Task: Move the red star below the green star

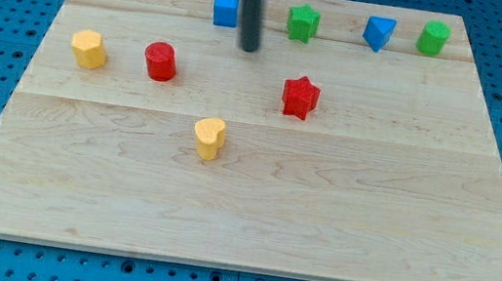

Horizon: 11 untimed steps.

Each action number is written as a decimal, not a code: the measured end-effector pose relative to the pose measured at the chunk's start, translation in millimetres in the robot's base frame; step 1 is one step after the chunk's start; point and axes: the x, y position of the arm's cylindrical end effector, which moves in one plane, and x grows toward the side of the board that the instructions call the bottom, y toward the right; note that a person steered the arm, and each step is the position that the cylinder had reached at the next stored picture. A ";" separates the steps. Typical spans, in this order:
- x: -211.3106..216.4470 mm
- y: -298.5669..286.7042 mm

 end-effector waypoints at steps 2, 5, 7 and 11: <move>82.5 108.3; 120.1 37.6; 103.9 41.6; 174.6 -85.2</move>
